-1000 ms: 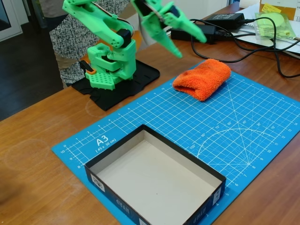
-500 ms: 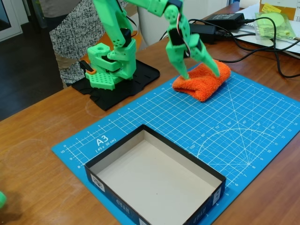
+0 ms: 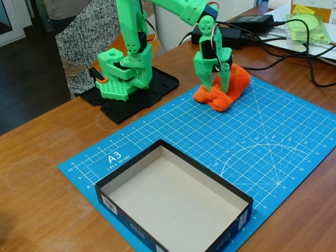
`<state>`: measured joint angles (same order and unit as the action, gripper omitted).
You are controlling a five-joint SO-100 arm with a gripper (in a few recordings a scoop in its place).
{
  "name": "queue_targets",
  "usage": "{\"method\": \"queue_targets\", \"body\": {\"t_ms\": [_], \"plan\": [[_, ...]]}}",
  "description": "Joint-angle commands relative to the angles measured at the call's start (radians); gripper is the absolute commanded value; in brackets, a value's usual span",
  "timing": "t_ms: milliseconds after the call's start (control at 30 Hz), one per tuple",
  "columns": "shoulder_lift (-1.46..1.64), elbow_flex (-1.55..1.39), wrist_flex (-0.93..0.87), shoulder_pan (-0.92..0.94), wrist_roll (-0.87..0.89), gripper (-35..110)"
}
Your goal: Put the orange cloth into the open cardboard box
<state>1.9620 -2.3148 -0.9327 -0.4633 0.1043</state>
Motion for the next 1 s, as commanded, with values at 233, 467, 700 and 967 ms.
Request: {"method": "queue_targets", "body": {"t_ms": [233, 467, 700, 967], "plan": [[0.68, 0.471, -0.446, 0.578, -0.198, 0], [0.664, 0.181, -0.207, 0.87, -0.328, 0], [0.364, 0.124, 0.012, 1.011, -0.337, 0], [0.014, 0.387, 0.017, 1.062, -0.267, 0]]}}
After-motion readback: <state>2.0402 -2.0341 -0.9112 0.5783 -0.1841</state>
